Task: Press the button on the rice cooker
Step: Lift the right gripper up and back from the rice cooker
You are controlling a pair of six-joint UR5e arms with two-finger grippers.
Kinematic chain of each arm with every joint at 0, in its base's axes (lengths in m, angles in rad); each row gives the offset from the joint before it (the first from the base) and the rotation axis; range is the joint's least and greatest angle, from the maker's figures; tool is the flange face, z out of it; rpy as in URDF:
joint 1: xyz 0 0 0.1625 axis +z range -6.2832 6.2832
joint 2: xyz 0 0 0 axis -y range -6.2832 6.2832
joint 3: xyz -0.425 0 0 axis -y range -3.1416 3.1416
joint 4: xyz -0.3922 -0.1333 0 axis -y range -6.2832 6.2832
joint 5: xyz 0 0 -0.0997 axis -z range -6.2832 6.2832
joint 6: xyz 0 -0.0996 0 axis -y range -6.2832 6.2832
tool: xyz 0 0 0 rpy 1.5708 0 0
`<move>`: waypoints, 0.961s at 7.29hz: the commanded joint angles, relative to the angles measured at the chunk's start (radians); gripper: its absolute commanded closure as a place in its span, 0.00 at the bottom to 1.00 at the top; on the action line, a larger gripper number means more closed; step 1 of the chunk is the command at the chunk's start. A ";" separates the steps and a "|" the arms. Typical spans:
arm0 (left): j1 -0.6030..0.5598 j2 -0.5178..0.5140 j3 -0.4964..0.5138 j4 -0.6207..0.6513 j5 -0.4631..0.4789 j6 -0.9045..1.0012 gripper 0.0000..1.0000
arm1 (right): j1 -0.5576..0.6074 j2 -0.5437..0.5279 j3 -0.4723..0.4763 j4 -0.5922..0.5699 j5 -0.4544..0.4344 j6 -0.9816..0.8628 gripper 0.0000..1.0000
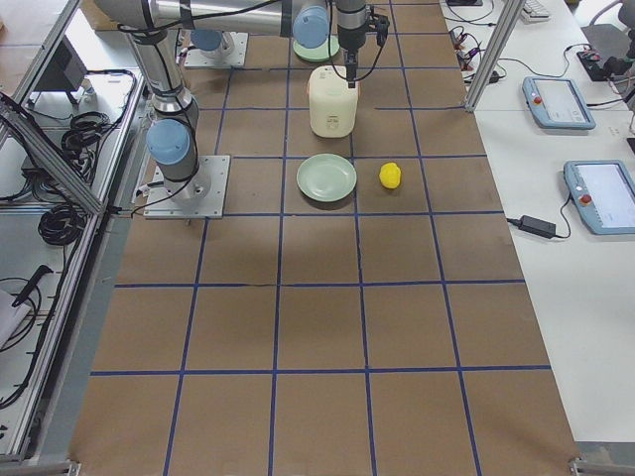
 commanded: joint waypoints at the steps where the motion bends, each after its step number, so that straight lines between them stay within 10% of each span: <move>1: 0.000 -0.001 0.000 0.000 0.000 0.000 0.00 | 0.001 -0.001 0.008 -0.004 0.003 0.000 0.00; 5: 0.000 -0.001 0.000 0.000 0.000 0.000 0.00 | 0.016 -0.016 0.033 -0.018 0.009 0.050 0.02; 7: 0.000 -0.001 0.000 0.000 0.000 0.000 0.00 | 0.082 -0.004 0.035 -0.048 0.029 0.146 0.31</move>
